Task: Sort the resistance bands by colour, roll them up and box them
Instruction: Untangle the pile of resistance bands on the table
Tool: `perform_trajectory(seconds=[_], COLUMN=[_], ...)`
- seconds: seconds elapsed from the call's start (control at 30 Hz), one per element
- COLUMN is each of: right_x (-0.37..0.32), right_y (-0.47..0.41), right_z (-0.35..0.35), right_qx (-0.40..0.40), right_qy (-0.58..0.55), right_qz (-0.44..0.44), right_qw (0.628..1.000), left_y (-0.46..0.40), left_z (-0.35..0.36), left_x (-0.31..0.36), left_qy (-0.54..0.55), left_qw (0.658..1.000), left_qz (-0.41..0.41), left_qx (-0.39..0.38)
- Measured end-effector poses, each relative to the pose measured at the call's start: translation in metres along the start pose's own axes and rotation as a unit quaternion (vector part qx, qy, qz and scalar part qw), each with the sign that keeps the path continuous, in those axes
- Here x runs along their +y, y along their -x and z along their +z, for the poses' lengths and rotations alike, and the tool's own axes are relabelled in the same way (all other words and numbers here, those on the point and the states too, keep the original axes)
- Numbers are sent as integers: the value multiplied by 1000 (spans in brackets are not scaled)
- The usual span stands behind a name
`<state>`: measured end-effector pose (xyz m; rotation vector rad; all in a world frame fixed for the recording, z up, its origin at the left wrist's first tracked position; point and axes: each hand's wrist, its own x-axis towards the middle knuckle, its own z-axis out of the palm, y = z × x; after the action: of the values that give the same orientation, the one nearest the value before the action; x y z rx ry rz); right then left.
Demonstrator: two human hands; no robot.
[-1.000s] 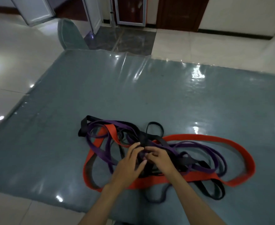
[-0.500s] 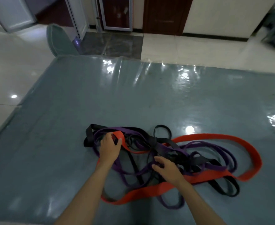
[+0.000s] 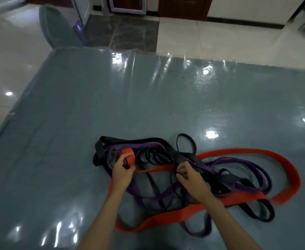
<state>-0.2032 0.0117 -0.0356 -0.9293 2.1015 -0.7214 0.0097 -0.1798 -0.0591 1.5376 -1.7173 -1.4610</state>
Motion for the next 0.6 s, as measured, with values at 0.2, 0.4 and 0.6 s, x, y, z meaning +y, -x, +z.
perform_trajectory(seconds=[0.2, 0.4, 0.6], right_x=[-1, 0, -5], right_y=[-21, -31, -32], right_z=[6, 18, 15], right_qx=[-18, 5, 33], right_qy=[-138, -206, -259], right_qz=[22, 32, 16], right_qw=[990, 978, 965], left_y=[15, -7, -22], left_z=[6, -5, -11], left_x=[-4, -4, 2], left_qy=[130, 149, 200], left_qw=[991, 988, 977], left_qz=[-31, -34, -64], left_qx=[15, 18, -37])
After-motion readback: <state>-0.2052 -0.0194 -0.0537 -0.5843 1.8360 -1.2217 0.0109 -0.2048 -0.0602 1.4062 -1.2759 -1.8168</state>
